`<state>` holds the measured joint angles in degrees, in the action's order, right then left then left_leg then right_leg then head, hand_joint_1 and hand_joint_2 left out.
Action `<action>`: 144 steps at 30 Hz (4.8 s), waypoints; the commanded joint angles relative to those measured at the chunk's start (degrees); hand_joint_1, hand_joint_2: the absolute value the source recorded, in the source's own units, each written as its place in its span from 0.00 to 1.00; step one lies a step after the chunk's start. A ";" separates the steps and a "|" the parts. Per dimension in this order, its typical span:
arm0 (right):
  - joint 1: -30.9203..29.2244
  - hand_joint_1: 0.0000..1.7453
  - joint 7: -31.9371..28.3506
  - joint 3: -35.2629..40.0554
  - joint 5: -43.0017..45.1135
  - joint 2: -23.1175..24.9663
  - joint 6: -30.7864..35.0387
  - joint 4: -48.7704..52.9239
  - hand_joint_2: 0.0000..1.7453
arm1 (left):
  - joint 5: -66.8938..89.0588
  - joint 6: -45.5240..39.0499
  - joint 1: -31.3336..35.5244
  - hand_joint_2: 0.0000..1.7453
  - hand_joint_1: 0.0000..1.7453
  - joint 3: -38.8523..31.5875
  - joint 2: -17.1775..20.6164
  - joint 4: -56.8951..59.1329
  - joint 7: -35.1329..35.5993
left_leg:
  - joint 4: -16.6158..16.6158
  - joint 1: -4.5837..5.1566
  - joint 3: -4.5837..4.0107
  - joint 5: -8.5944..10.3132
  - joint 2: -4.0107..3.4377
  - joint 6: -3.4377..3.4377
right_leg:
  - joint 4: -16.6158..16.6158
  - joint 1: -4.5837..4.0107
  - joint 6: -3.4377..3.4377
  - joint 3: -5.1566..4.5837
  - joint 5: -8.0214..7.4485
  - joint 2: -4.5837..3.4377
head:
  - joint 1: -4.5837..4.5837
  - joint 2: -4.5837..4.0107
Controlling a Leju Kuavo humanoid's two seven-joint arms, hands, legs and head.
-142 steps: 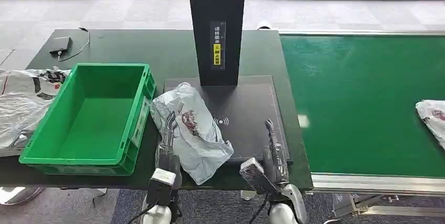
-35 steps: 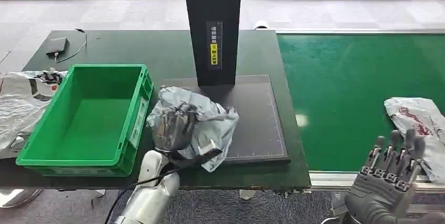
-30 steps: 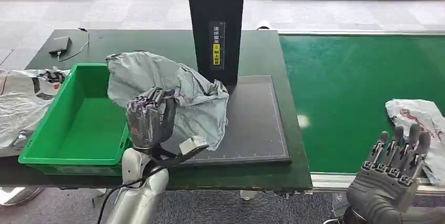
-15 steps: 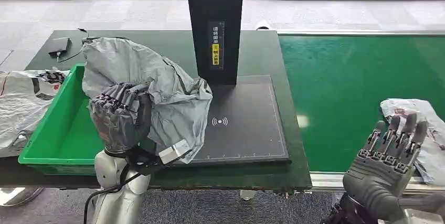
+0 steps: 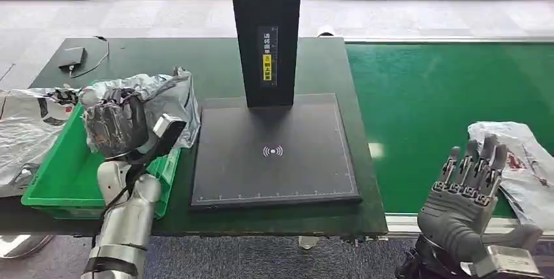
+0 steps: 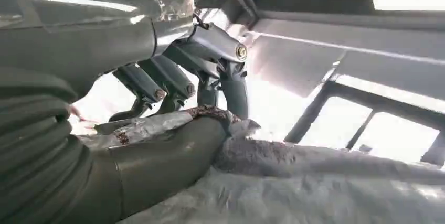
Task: Moved the parcel from conveyor to table for the left to box.
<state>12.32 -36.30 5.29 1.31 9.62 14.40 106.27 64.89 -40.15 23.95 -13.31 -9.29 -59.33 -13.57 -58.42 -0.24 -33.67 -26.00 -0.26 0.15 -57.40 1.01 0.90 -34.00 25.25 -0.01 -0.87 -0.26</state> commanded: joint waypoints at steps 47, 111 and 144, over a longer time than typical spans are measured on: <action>0.99 0.00 -2.59 -1.20 -1.71 -3.73 10.56 -7.46 0.00 | -27.83 4.06 -4.44 0.00 0.00 4.65 -1.34 -1.45 -11.29 | 0.28 0.01 0.31 0.17 0.22 0.05 | 0.15 0.00 -0.14 0.39 -0.02 0.27 | 0.00 0.00; -37.62 0.00 22.73 -28.14 -50.97 -21.80 11.94 -86.08 1.00 | -53.37 37.31 -40.10 0.00 0.00 28.32 -1.25 -37.10 -26.43 | 0.14 0.05 0.09 -0.29 0.11 -0.19 | 0.22 0.04 0.07 0.21 0.19 0.14 | 0.00 0.02; -21.49 0.05 30.22 -34.36 -64.81 -23.20 -2.82 -88.34 1.00 | -54.42 45.51 -34.68 0.00 0.00 27.33 -0.04 -24.88 -26.43 | 0.27 -0.06 0.65 -0.49 0.60 -0.25 | 0.60 -0.08 0.13 0.95 0.52 0.67 | 0.00 0.00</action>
<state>-10.12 -4.65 -29.86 -59.29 -16.94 13.27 22.34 9.75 5.22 -12.24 16.04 -10.08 -88.72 -40.04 -58.34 -0.23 -33.11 -26.56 0.20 -0.17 -57.00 1.02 1.15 -33.20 25.79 0.54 -0.87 -0.26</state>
